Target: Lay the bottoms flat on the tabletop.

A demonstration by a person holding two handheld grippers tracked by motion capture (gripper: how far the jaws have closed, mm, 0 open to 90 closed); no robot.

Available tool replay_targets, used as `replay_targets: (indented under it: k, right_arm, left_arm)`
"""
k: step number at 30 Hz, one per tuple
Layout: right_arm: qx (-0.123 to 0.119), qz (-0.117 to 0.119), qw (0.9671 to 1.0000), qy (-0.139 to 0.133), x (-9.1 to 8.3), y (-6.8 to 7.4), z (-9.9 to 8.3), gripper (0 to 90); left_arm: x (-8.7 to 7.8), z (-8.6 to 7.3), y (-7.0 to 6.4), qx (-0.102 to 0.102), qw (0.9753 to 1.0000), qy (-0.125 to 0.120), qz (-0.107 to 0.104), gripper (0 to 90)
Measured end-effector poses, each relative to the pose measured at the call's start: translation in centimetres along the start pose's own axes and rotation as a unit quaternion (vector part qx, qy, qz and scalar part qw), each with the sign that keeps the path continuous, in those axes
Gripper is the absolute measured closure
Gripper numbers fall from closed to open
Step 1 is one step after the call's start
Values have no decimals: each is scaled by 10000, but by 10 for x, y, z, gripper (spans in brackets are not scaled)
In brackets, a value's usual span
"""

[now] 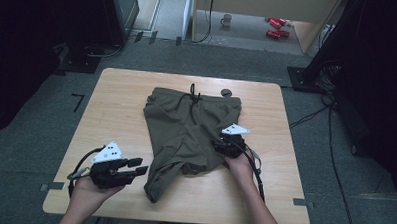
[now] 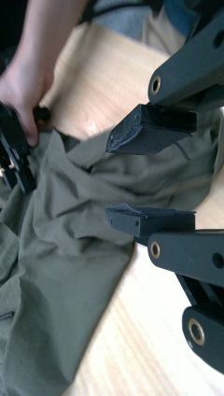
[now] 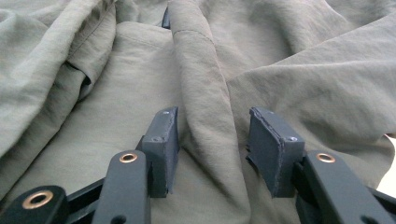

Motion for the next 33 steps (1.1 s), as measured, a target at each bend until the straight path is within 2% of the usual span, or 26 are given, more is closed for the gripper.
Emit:
replay_targets:
  k: [7, 12, 16, 24, 33]
  right_arm:
    - [1, -1, 10000, 6, 0, 0, 0, 531]
    - [14, -14, 10000, 7, 0, 0, 0, 531]
    - [8, -31, 10000, 2, 0, 0, 0, 530]
    - [52, -36, 10000, 11, -1, 2, -1, 523]
    - [-1, -39, 10000, 20, -2, 3, -3, 496]
  left_arm:
    - [25, 8, 7, 26, 10000, 50, -21, 611]
    - [41, 11, 13, 23, 9998, 172, -41, 593]
    - [54, 17, 13, 26, 9997, 208, -83, 568]
    - [76, 30, -2, 244, 9990, 274, -250, 550]
    - [100, 37, -23, 409, 9974, 354, -478, 521]
Point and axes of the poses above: each handheld gripper's, and its own axes: x roughly forward along the jaws, z roughly out of its top, y roughly to its left, the point moved 10 cm from there along x, roughly forward along the jaws, and after that the axes turned 5 degrees about z, right-handed, at the moved point
